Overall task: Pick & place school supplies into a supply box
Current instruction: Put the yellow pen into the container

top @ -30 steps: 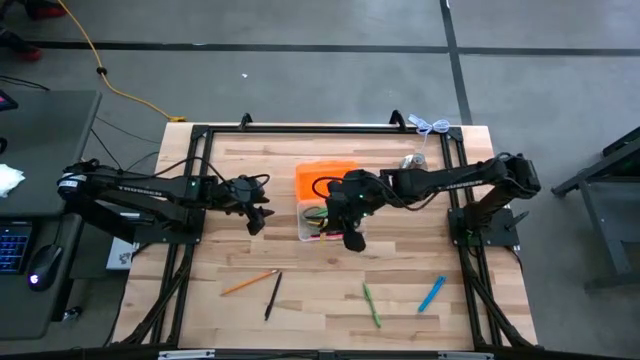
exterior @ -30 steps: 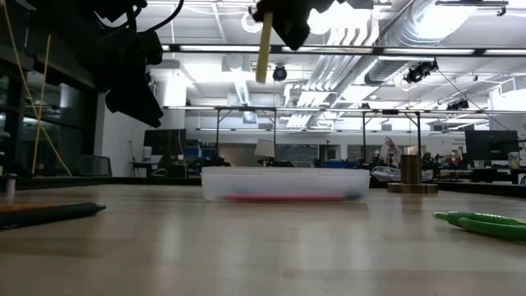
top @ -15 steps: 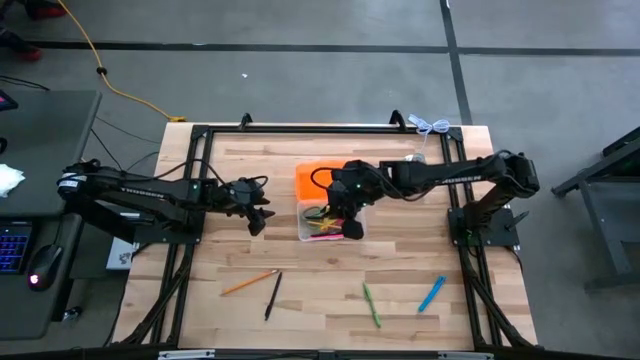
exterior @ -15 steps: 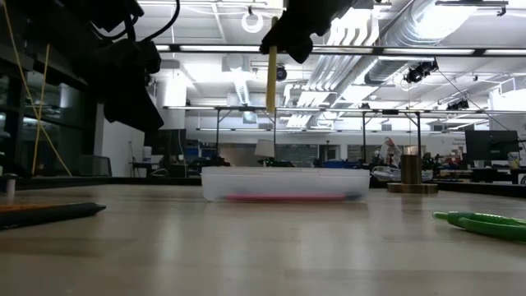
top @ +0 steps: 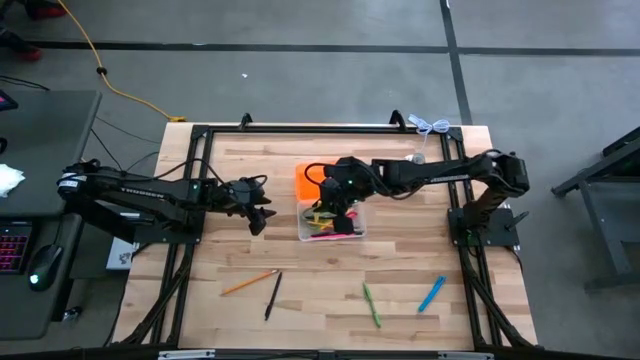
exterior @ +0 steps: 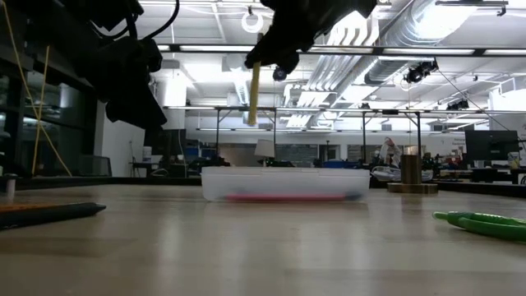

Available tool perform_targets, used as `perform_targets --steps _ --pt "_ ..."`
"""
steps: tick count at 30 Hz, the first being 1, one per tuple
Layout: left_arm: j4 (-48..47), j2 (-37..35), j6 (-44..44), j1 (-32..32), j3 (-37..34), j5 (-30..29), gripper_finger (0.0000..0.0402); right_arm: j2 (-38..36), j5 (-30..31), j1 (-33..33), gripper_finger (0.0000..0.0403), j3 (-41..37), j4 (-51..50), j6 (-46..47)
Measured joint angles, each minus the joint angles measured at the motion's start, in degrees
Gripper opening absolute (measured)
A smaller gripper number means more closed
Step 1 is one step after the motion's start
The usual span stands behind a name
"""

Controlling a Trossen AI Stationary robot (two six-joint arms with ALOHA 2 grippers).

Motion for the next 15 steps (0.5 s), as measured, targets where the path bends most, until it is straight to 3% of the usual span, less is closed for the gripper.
perform_targets --steps 8,15 --pt "0.0 0.0 0.0 0.0 0.0 0.0 0.0232 2.9 0.7 0.0 0.0008 0.0 4.6 0.1" --pt "0.0 0.0 0.0 0.0 0.0 0.0 0.0232 3.2 2.5 0.0 0.0008 -0.1 0.6 0.1"
